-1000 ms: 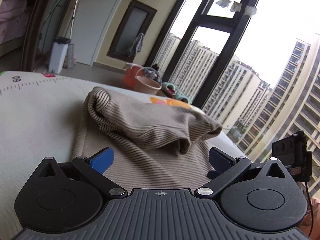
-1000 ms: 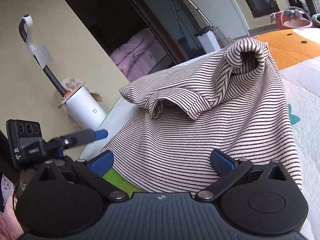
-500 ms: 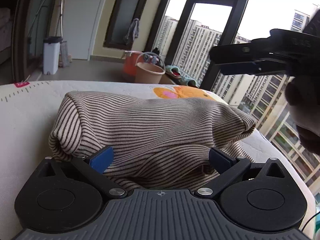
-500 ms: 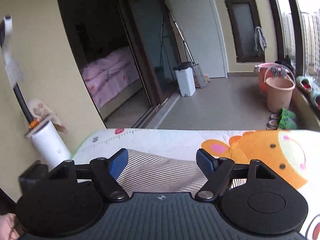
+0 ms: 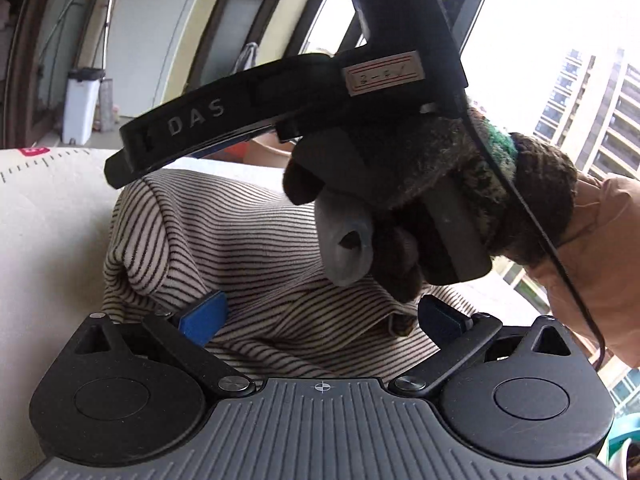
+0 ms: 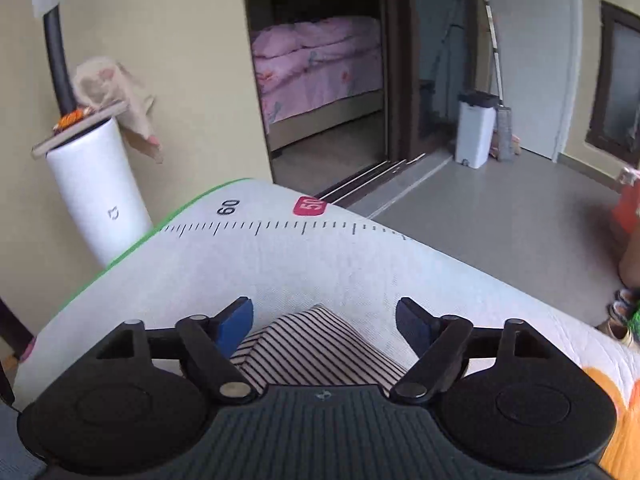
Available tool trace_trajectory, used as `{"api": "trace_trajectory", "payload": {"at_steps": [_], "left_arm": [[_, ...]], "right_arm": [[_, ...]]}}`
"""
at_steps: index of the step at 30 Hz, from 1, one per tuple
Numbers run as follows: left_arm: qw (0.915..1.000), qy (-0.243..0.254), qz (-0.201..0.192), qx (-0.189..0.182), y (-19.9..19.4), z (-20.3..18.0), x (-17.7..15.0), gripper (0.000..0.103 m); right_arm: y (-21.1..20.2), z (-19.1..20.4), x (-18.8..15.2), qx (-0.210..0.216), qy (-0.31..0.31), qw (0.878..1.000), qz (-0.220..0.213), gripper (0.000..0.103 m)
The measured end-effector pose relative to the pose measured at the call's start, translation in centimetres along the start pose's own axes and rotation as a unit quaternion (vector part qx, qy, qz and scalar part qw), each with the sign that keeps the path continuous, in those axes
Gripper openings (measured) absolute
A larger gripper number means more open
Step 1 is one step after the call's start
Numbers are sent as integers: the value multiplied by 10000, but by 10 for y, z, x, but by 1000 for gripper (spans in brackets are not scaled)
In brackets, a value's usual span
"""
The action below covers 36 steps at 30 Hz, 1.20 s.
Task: Fold clothes
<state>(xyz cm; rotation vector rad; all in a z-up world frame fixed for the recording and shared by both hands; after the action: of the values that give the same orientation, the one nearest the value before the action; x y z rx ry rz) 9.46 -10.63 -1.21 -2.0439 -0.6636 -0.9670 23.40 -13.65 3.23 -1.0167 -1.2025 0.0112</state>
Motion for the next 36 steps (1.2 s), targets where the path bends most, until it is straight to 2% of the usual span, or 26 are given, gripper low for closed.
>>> {"api": "trace_trajectory", "payload": {"at_steps": [4,5,6,7,8,10,13,14,16,19,23,26,30,32,36], "left_arm": [[9999,-96,-40,-93,-3,3,-2,103],[9999,-108,-44,-117,-4,3,-2,103],[9998,-111,-44,-144,-5,3,-3,103],[9998,-113,-25,-187,-7,3,-3,103],[9997,-108,35,-237,-11,3,-4,103],[9989,-170,149,-417,-28,-2,-8,103],[9924,-377,-193,-1157,-76,-8,-19,103],[9902,-441,-372,-1271,-95,-10,-23,103],[9894,-489,-727,-1161,-126,-9,-29,103],[9881,-635,-1231,-672,-162,-5,-27,103],[9805,-1001,-1655,-354,-182,-7,-14,103],[9810,-1215,-1451,-435,-167,-19,-6,103],[9815,-1594,-752,-743,-127,-18,-15,103],[9812,-1738,-487,-681,-110,-14,-31,103],[9842,-1697,-169,-468,-94,-13,-42,103]], "right_arm": [[32,7,-1,-113,-116,9982,584,82],[38,8,-4,-136,-65,9976,676,74],[43,10,-8,-159,-15,9969,769,74],[44,13,-9,-165,-13,9966,802,65],[40,16,-9,-155,-29,9968,781,54],[25,19,-8,-228,65,9969,753,46],[-12,25,-11,-231,88,9987,452,40],[-28,29,-13,-212,174,9992,299,39],[-61,37,-18,-199,320,9993,-13,39],[-100,60,-38,-280,335,9982,-413,39],[-132,95,-76,-323,338,9965,-687,40],[-145,119,-108,-428,403,9950,-806,40],[-161,132,-134,-500,636,9917,-999,41],[-168,131,-145,-374,804,9913,-971,47],[-189,122,-167,-26,878,9925,-856,50]]}}
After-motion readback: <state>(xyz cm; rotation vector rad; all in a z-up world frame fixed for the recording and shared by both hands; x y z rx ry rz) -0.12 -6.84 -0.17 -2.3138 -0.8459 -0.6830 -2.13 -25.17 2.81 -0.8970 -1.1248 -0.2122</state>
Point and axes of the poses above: each gripper's, at about its wrist camera, not at the fingertips, and y roughly the way its jaws point, z to its left, x to its top, the point moved 3 cm from there along y, roughly the way its jaws point, and after that the axes turned 5 degrees about -x, right-handed, at the moved point
